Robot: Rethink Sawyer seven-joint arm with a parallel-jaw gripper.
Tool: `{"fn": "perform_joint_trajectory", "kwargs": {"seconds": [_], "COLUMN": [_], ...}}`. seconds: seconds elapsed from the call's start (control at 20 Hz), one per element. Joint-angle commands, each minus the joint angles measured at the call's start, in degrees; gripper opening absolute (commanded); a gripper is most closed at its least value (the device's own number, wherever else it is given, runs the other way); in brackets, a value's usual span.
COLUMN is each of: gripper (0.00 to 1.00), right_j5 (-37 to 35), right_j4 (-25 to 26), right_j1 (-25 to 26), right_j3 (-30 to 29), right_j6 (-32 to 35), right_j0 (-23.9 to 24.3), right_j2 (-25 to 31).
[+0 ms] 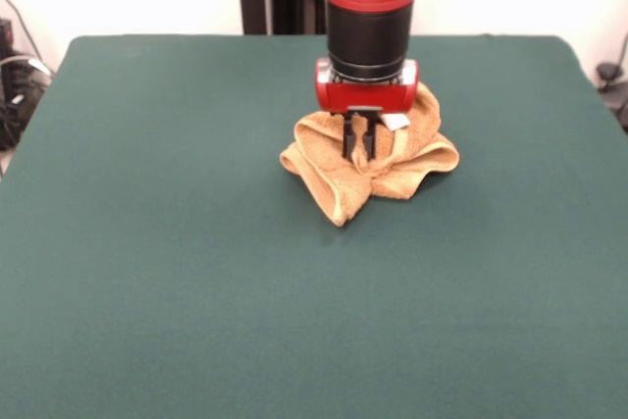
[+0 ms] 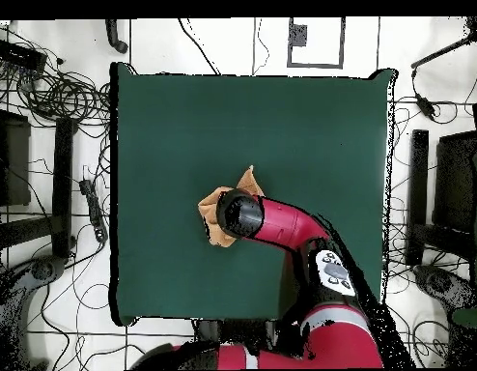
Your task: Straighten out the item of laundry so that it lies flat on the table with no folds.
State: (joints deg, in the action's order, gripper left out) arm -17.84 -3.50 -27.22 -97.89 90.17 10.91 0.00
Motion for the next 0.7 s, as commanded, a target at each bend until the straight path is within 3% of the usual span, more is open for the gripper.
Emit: {"fn": "perform_joint_trajectory", "kwargs": {"seconds": [0.05, 0.7], "gripper": [0.00, 0.00], "right_j5": [-3.2, -0.7], "right_j4": [-1.3, -0.5], "right_j1": [3.6, 4.4], "right_j3": [-5.1, -4.2], "right_j6": [10.7, 9.9], "right_j0": [-2.3, -1.9], "right_j2": [4.0, 4.5]}}
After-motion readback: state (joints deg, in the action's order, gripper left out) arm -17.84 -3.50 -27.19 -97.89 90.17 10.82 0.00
